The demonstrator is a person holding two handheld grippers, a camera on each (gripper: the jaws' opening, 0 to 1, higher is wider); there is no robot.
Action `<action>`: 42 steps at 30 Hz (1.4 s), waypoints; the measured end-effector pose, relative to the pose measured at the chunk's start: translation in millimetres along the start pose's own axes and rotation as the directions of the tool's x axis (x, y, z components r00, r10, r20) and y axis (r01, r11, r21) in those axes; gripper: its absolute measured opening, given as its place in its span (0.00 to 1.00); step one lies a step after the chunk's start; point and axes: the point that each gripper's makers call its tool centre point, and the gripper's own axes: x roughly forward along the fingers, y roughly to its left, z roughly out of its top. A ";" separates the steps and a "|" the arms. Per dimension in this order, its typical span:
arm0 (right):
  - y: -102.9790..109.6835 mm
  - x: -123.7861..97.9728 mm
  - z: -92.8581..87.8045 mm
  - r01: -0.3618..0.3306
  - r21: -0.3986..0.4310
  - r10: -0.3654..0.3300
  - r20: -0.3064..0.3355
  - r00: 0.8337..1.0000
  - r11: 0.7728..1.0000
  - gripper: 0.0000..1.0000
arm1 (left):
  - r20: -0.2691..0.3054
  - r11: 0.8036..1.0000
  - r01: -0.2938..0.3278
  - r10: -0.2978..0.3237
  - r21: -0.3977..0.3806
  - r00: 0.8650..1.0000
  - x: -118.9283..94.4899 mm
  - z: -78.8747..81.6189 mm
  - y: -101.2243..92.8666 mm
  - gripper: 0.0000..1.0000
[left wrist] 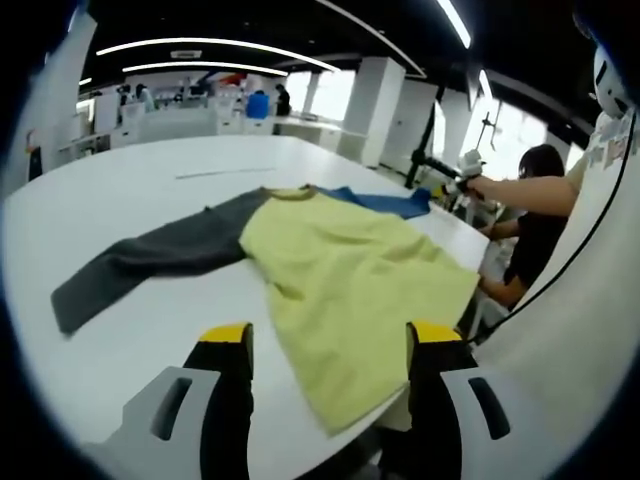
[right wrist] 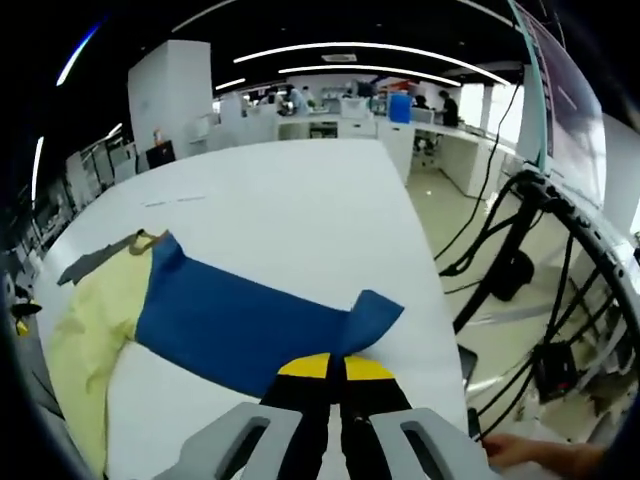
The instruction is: Fold the garment on the visible template until the final outline fits inside the template.
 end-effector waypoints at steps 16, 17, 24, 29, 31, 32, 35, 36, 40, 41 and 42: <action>44.3 -6.9 16.3 -0.085 -0.027 0.085 0.005 0.996 0.996 0.00 | 0.010 1.000 0.011 -0.011 -0.006 1.000 -7.8 -6.4 3.4 0.58; 48.3 -7.1 16.3 -0.092 -0.033 0.092 0.001 0.996 0.995 0.00 | 0.011 1.000 0.012 -0.012 -0.007 1.000 -8.4 -6.7 3.6 0.58; 71.4 -7.2 21.8 -0.147 -0.031 0.147 0.008 0.989 0.989 0.00 | 0.014 1.000 0.013 -0.013 -0.006 1.000 -12.1 -8.4 5.1 0.58; 88.7 -6.3 23.3 -0.184 -0.046 0.185 0.004 0.983 0.982 0.00 | 0.016 1.000 0.011 -0.011 -0.009 1.000 -14.7 -10.4 5.0 0.58; 97.4 -5.6 24.4 -0.203 -0.050 0.203 0.005 0.979 0.978 0.00 | 0.016 1.000 0.010 -0.010 -0.007 1.000 -16.0 -11.4 4.8 0.58; 101.3 -5.6 24.6 -0.209 -0.051 0.209 0.005 0.978 0.977 0.00 | 0.016 1.000 0.011 -0.010 -0.006 1.000 -16.4 -11.6 4.6 0.58; 113.1 -4.5 26.5 -0.232 -0.056 0.233 0.003 0.973 0.971 0.00 | 0.015 1.000 0.010 -0.010 0.000 1.000 -17.9 -12.2 4.6 0.58; 116.4 -4.2 27.3 -0.237 -0.060 0.238 0.002 0.971 0.970 0.00 | 0.015 1.000 0.010 -0.010 0.001 1.000 -18.1 -12.3 4.6 0.58; 130.2 -2.7 30.9 -0.262 -0.073 0.263 -0.001 0.965 0.962 0.00 | 0.017 1.000 0.010 -0.010 0.001 1.000 -19.0 -12.1 4.7 0.58; 134.4 -2.2 32.6 -0.270 -0.075 0.271 0.000 0.963 0.960 0.00 | 0.017 1.000 0.010 -0.010 0.001 1.000 -19.2 -12.3 4.8 0.58; 136.8 -1.8 33.3 -0.275 -0.077 0.276 -0.001 0.961 0.958 0.00 | 0.017 1.000 0.010 -0.010 0.001 1.000 -19.4 -12.5 4.9 0.58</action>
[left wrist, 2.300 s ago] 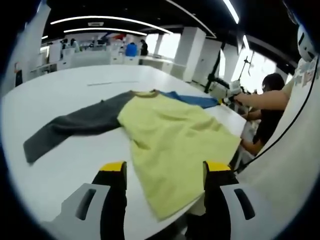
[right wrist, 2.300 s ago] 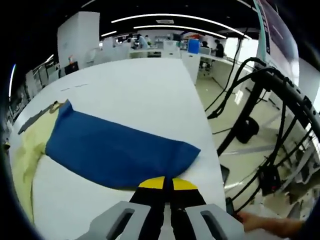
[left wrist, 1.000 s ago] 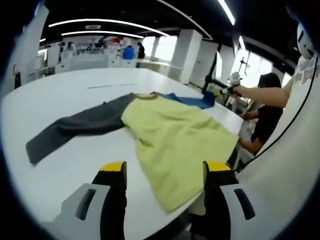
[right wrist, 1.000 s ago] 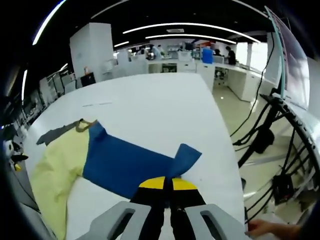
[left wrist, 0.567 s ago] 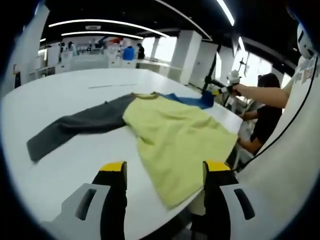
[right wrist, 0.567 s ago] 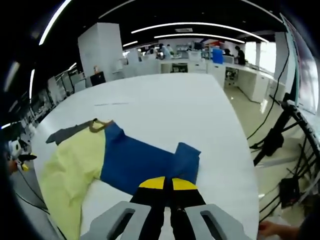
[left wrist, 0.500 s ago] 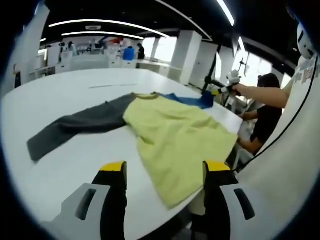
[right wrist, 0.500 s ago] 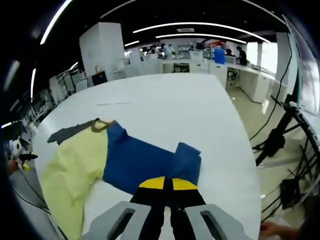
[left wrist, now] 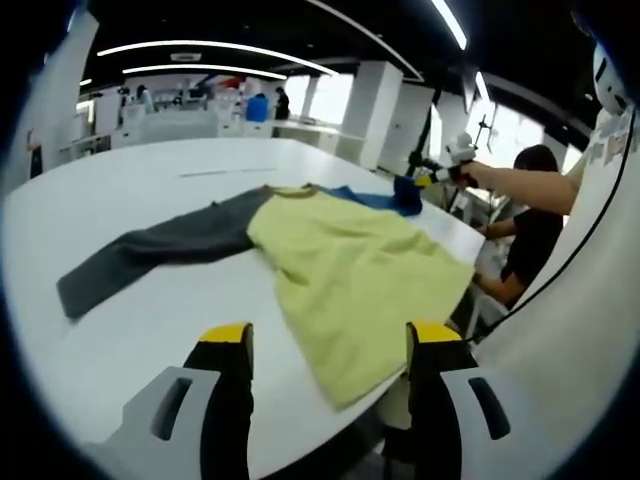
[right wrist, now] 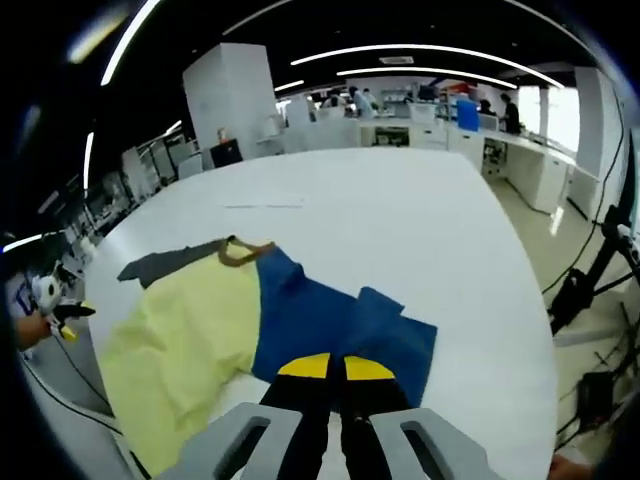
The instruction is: Fold the garment on the visible template until the final outline fits inside the template.
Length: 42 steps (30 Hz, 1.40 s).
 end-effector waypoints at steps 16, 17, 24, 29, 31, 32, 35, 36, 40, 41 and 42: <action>39.9 20.9 14.2 -0.085 -0.036 0.084 -0.010 0.996 0.996 0.00 | -0.013 1.000 0.005 -0.005 0.022 1.000 0.4 -3.1 2.8 0.59; 41.8 21.7 15.2 -0.089 -0.038 0.089 -0.010 0.996 0.995 0.00 | -0.015 1.000 0.006 -0.006 0.023 1.000 0.7 -3.6 2.8 0.59; 53.8 26.8 26.2 -0.116 -0.042 0.116 0.000 0.993 0.992 0.00 | -0.014 1.000 0.006 -0.006 0.023 1.000 0.4 -4.1 4.3 0.59; 59.2 32.6 34.8 -0.137 -0.052 0.138 0.003 0.990 0.989 0.00 | -0.016 1.000 0.003 -0.002 0.023 1.000 0.4 -5.0 5.9 0.59; 61.8 36.2 38.0 -0.146 -0.059 0.146 0.001 0.989 0.988 0.00 | -0.018 1.000 0.004 -0.003 0.024 1.000 0.3 -6.0 5.8 0.59; 64.0 38.3 39.7 -0.153 -0.060 0.153 0.000 0.988 0.986 0.00 | -0.021 1.000 0.004 -0.003 0.025 1.000 0.3 -7.0 5.8 0.59; 70.4 42.3 43.9 -0.166 -0.070 0.166 -0.002 0.986 0.984 0.00 | -0.026 0.999 0.001 -0.001 0.032 1.000 0.1 -8.5 5.9 0.59; 73.9 43.6 45.5 -0.173 -0.074 0.173 -0.002 0.985 0.982 0.00 | -0.025 0.999 0.003 -0.002 0.032 1.000 0.1 -8.5 5.6 0.59; 83.5 48.0 50.0 -0.190 -0.083 0.190 -0.004 0.982 0.978 0.00 | -0.025 0.999 0.002 -0.001 0.032 1.000 -0.8 -10.4 5.8 0.59; 86.7 49.6 51.4 -0.195 -0.085 0.195 -0.005 0.981 0.977 0.00 | -0.025 0.999 -0.001 0.002 0.033 1.000 -1.1 -11.0 6.3 0.59; 89.2 50.5 52.3 -0.199 -0.088 0.199 -0.005 0.980 0.976 0.00 | -0.024 0.999 -0.002 0.003 0.034 1.000 -1.3 -11.2 6.5 0.59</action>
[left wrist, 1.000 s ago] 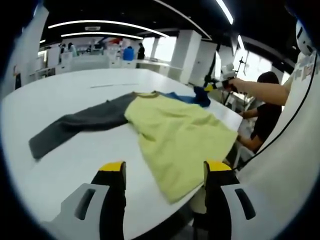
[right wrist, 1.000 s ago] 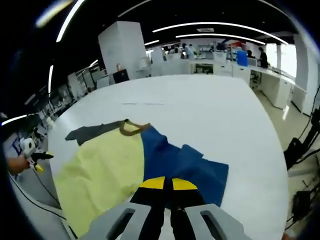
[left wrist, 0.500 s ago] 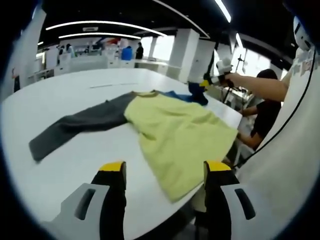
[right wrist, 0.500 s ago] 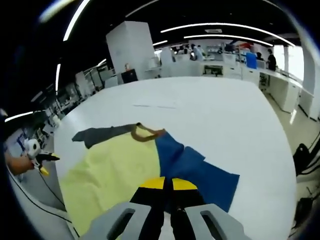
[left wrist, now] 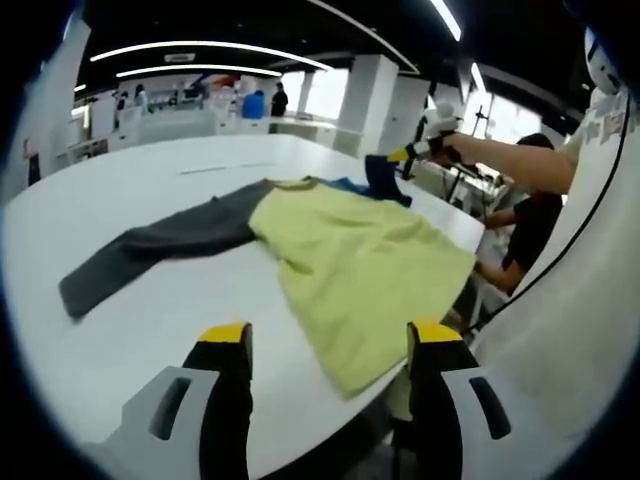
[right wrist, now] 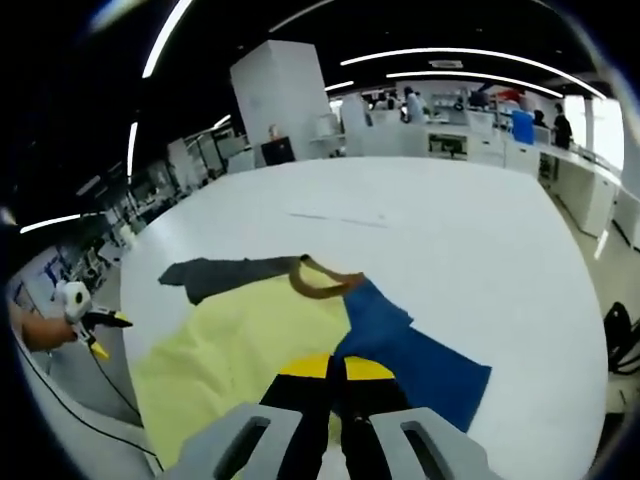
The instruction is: Fold the garment on the visible template until the final outline fits inside the template.
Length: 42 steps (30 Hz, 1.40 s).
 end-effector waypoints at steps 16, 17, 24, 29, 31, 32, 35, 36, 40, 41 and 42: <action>40.6 31.3 26.0 -0.076 -0.046 0.076 -0.002 0.997 0.996 0.00 | 0.009 1.000 -0.008 0.009 -0.017 1.000 -2.1 -3.7 4.6 0.59; 44.0 34.4 27.3 -0.083 -0.048 0.083 -0.002 0.997 0.995 0.00 | 0.009 1.000 -0.009 0.009 -0.017 1.000 -2.2 -3.8 4.8 0.59; 62.8 51.2 31.9 -0.121 -0.066 0.120 -0.021 0.993 0.990 0.00 | 0.011 1.000 -0.014 0.015 -0.027 1.000 -3.2 -4.7 8.3 0.59; 76.1 59.6 40.0 -0.144 -0.084 0.142 -0.023 0.990 0.986 0.00 | 0.012 1.000 -0.016 0.016 -0.027 1.000 -2.9 -4.2 9.7 0.59; 82.1 63.1 43.4 -0.156 -0.088 0.154 -0.022 0.988 0.984 0.00 | 0.013 0.999 -0.016 0.016 -0.028 1.000 -2.6 -3.8 9.9 0.59; 84.5 64.5 44.4 -0.159 -0.092 0.158 -0.023 0.987 0.983 0.00 | 0.013 0.999 -0.015 0.016 -0.029 1.000 -2.5 -3.6 9.8 0.58; 93.2 69.9 47.6 -0.175 -0.102 0.173 -0.027 0.985 0.979 0.00 | 0.014 1.000 -0.014 0.014 -0.027 1.000 -2.4 -2.7 9.8 0.58; 97.0 72.5 48.3 -0.181 -0.107 0.179 -0.030 0.983 0.978 0.00 | 0.014 1.000 -0.014 0.015 -0.027 1.000 -2.5 -2.6 9.9 0.58; 110.0 81.6 48.4 -0.204 -0.121 0.200 -0.046 0.979 0.971 0.00 | 0.014 0.999 -0.017 0.018 -0.029 1.000 -3.8 -3.1 11.1 0.58; 111.4 82.5 48.3 -0.207 -0.122 0.202 -0.048 0.978 0.971 0.00 | 0.013 0.999 -0.019 0.019 -0.029 1.000 -4.2 -3.4 11.3 0.58; 115.1 85.2 48.3 -0.214 -0.125 0.209 -0.053 0.977 0.969 0.00 | 0.014 0.999 -0.019 0.019 -0.031 1.000 -4.4 -3.5 11.3 0.58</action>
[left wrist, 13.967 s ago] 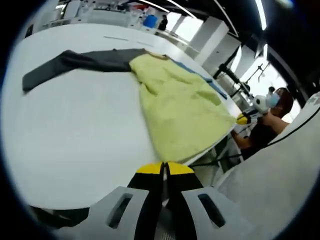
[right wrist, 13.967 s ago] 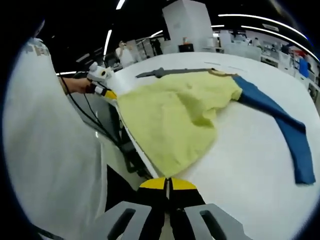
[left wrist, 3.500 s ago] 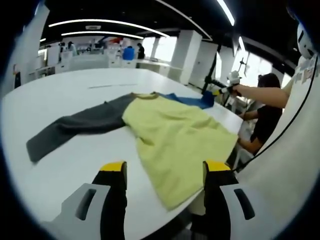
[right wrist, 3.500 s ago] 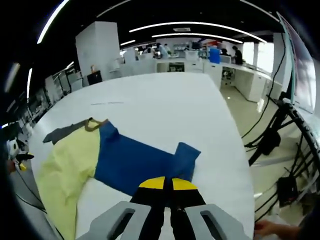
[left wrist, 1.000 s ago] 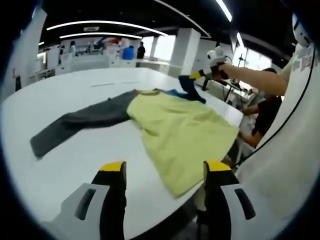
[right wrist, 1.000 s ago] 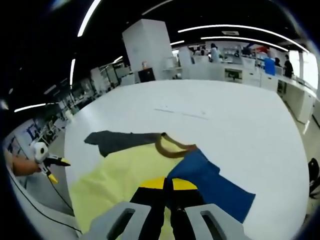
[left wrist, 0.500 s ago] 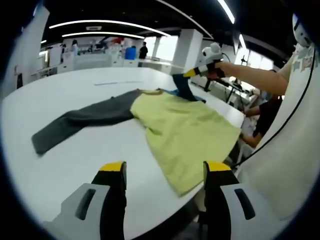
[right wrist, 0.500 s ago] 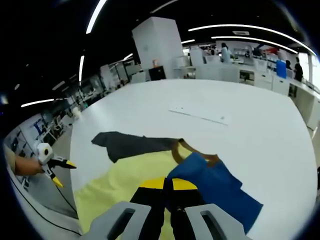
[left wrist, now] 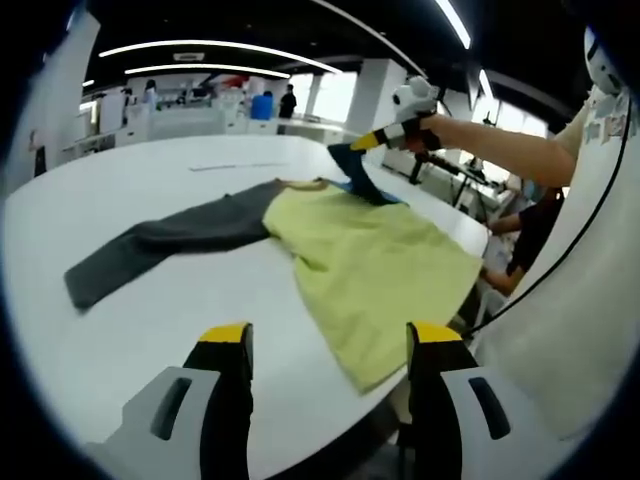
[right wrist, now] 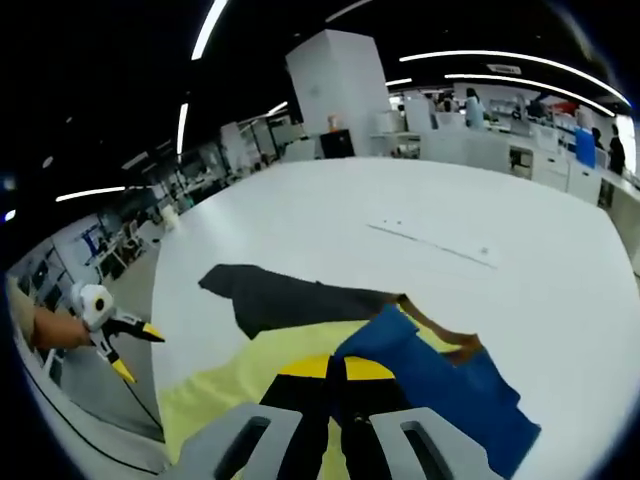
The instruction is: Fold the garment on the visible template until the final outline fits inside the template.
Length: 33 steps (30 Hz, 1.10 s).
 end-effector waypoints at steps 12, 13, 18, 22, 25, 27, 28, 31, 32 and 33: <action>26.1 35.1 -1.1 -0.054 0.018 0.055 -0.018 0.998 0.998 0.00 | 0.003 1.000 -0.006 0.006 -0.008 1.000 -2.5 -0.4 0.7 0.58; 27.2 37.4 -1.6 -0.057 0.018 0.057 -0.021 0.998 0.998 0.00 | 0.002 1.000 -0.007 0.007 -0.009 1.000 -2.8 -0.9 1.2 0.58; 31.8 48.9 -1.6 -0.068 0.030 0.069 -0.027 0.997 0.997 0.00 | 0.000 1.000 -0.007 0.007 -0.006 1.000 -3.0 -1.2 0.9 0.58; 37.1 58.2 -0.6 -0.078 0.031 0.079 -0.033 0.996 0.996 0.00 | 0.001 1.000 -0.004 0.004 -0.010 1.000 -2.9 -0.7 0.5 0.58; 42.0 63.4 -0.5 -0.088 0.038 0.089 -0.031 0.996 0.995 0.00 | -0.001 1.000 -0.006 0.006 -0.009 1.000 -3.5 -1.2 1.4 0.58; 43.8 67.2 -1.2 -0.091 0.036 0.092 -0.035 0.995 0.995 0.00 | -0.002 1.000 -0.006 0.006 -0.011 1.000 -3.9 -1.5 1.7 0.58; 44.3 68.7 -1.6 -0.092 0.036 0.093 -0.037 0.995 0.995 0.00 | -0.003 1.000 -0.006 0.006 -0.011 1.000 -4.2 -1.7 1.8 0.58; 47.0 73.2 -3.1 -0.095 0.030 0.096 -0.046 0.994 0.995 0.00 | -0.003 1.000 -0.009 0.009 -0.012 1.000 -5.1 -1.7 3.2 0.58; 48.6 74.4 -3.6 -0.096 0.027 0.097 -0.048 0.994 0.995 0.00 | -0.003 1.000 -0.010 0.010 -0.013 1.000 -5.3 -1.7 3.5 0.58; 50.0 75.4 -3.6 -0.099 0.027 0.100 -0.048 0.994 0.995 0.00 | -0.003 1.000 -0.010 0.010 -0.013 1.000 -5.3 -1.8 3.6 0.58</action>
